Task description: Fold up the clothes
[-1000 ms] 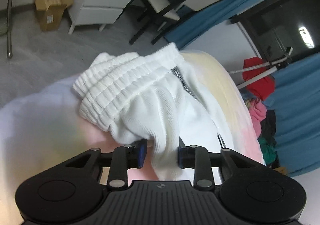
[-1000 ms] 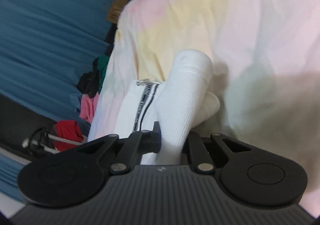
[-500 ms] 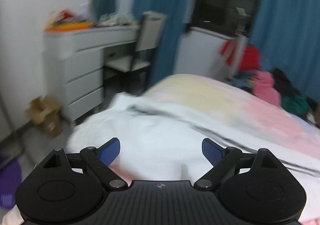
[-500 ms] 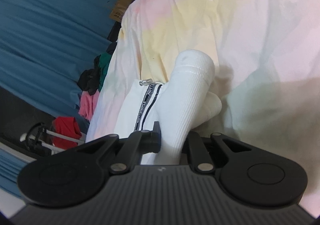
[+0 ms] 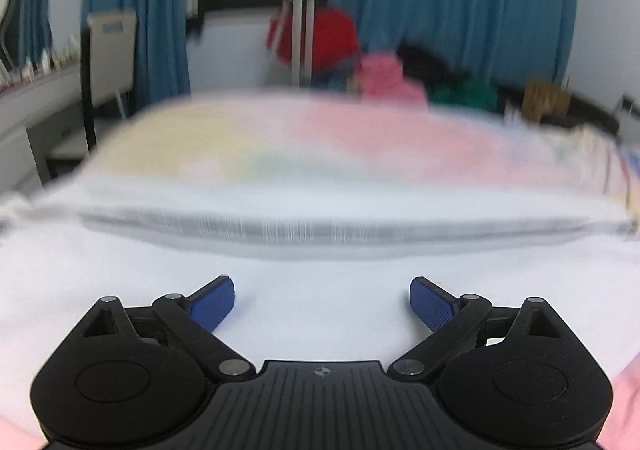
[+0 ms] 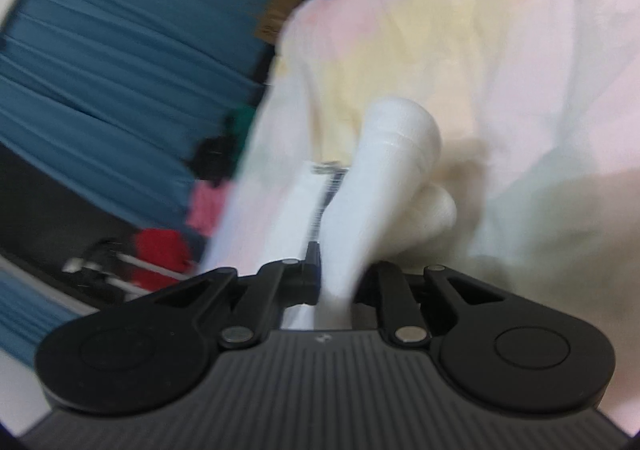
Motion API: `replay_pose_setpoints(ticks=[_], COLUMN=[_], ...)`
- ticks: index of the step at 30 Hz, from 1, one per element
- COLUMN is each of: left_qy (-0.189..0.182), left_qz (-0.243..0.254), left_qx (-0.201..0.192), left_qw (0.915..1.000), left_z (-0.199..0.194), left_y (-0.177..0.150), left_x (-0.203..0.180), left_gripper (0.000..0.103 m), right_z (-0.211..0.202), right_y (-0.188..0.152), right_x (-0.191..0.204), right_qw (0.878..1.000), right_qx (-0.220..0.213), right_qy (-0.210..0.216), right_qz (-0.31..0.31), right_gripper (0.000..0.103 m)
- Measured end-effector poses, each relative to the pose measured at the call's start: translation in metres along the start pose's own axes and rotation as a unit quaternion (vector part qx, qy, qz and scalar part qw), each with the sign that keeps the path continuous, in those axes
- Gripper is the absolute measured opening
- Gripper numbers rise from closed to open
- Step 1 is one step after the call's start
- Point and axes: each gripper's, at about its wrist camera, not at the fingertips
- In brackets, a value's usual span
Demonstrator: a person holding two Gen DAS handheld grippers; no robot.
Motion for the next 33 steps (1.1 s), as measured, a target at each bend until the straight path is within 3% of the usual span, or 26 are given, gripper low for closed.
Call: replay_pose_setpoints(ticks=[2, 5, 6, 11, 18, 22, 23, 24, 26, 29, 33], left_qy=[0.006, 0.005, 0.002, 0.001, 0.003, 0.004, 0.005, 0.005, 0.003, 0.001, -0.006], left_qz=[0.021, 0.013, 0.009, 0.011, 0.014, 0.017, 0.019, 0.021, 0.021, 0.022, 0.024], left_qx=[0.009, 0.013, 0.016, 0.017, 0.021, 0.023, 0.023, 0.024, 0.026, 0.028, 0.034], left_qw=[0.9997, 0.9998, 0.9998, 0.9998, 0.9997, 0.9996, 0.9995, 0.9995, 0.9994, 0.9994, 0.9991], left_z=[0.007, 0.008, 0.009, 0.013, 0.019, 0.022, 0.021, 0.021, 0.022, 0.024, 0.025], left_y=[-0.011, -0.009, -0.008, -0.003, -0.001, 0.000, 0.000, 0.000, 0.000, 0.002, 0.006], left_x=[-0.007, -0.007, -0.004, 0.000, 0.005, 0.004, 0.004, 0.004, 0.004, 0.005, 0.008], left_gripper=[0.096, 0.096, 0.096, 0.096, 0.097, 0.097, 0.097, 0.097, 0.097, 0.097, 0.097], right_z=[0.003, 0.012, 0.017, 0.046, 0.049, 0.053, 0.054, 0.054, 0.056, 0.059, 0.046], right_y=[-0.001, -0.004, -0.005, -0.008, -0.010, -0.012, -0.013, -0.014, -0.021, -0.040, -0.061], right_x=[-0.001, 0.000, -0.001, -0.006, 0.013, 0.004, 0.003, 0.005, 0.018, 0.046, 0.081], right_qw=[1.000, 1.000, 1.000, 0.992, 0.994, 0.994, 0.993, 0.990, 0.977, 0.943, 0.906], right_qx=[0.000, 0.015, 0.031, 0.105, 0.053, 0.062, 0.063, 0.060, 0.059, 0.054, 0.016], right_qy=[0.017, 0.010, 0.005, -0.004, 0.049, 0.008, -0.008, -0.031, -0.075, -0.115, -0.124], right_qz=[0.014, 0.011, -0.001, -0.064, -0.082, -0.093, -0.103, -0.124, -0.193, -0.307, -0.404], right_gripper=[0.021, 0.046, 0.049, 0.049, 0.050, 0.049, 0.044, 0.028, 0.023, 0.017, 0.015])
Point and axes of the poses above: each gripper's, at about its wrist camera, not at the fingertips, and z roughly the way its jaws point, x to its left, y to its top, and after that the axes turned 13 degrees about y, right-handed
